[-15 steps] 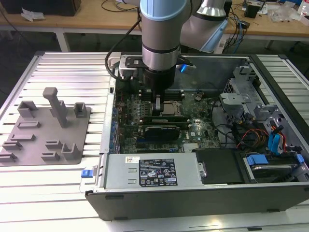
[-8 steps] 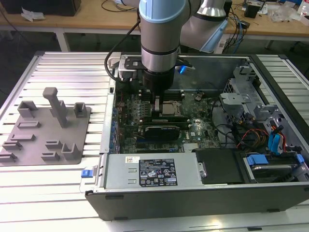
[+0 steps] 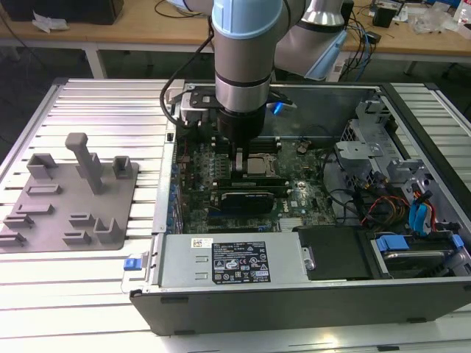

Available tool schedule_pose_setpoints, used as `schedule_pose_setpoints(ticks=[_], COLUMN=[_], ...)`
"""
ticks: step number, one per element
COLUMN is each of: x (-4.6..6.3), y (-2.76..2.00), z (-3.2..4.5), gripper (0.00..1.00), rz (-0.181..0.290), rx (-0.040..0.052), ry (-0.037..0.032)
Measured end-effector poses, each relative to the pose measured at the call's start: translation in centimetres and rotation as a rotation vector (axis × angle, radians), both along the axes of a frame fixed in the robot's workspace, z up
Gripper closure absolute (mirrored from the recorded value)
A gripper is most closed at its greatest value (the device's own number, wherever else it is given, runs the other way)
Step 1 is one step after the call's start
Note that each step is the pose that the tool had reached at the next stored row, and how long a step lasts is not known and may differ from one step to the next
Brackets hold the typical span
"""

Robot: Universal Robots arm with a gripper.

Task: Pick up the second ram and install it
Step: 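Press down the second ram until it locks into place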

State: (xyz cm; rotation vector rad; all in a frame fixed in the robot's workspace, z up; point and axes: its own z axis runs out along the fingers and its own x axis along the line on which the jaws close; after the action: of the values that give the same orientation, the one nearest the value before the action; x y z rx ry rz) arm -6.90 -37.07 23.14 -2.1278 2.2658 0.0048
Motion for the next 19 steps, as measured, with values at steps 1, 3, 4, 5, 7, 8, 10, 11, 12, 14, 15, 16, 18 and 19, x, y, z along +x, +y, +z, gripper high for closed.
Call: schedule_pose_setpoints(ticks=[1, 3, 4, 5, 7, 8, 10, 11, 12, 14, 15, 16, 18, 19], x=[0.0, 0.0, 0.0, 0.0, 0.0, 0.0, 0.0, 0.0, 0.0, 0.0, 0.0, 0.0, 0.0, 0.0], y=[0.00, 0.00, 0.00, 0.00, 0.00, 0.00, 0.00, 0.00, 0.00, 0.03, 0.02, 0.02, 0.02, 0.02], z=[-0.01, -0.12, -0.14, -0.14, -0.15, -0.16, -0.22, -0.22, -0.21, 0.02, 0.25, 0.52, 1.08, 1.62], gripper=[0.92, 0.92, 0.92, 0.92, 0.92, 0.92, 0.92, 0.92, 0.92, 0.92, 0.92, 0.92, 0.92, 0.92], rz=[0.000, 0.000, 0.000, 0.000, 0.000, 0.000, 0.000, 0.000, 0.000, 0.000, 0.000, 0.000, 0.000, 0.000], rx=[0.0000, -0.0003, 0.0000, 0.0001, 0.0001, 0.0000, 0.0003, 0.0001, 0.0000, 0.0002, -0.0008, -0.0012, -0.0020, -0.0027], ry=[0.0000, 0.0001, 0.0000, 0.0000, -0.0001, 0.0000, -0.0003, -0.0001, -0.0001, -0.0008, -0.0002, -0.0002, -0.0001, -0.0001])
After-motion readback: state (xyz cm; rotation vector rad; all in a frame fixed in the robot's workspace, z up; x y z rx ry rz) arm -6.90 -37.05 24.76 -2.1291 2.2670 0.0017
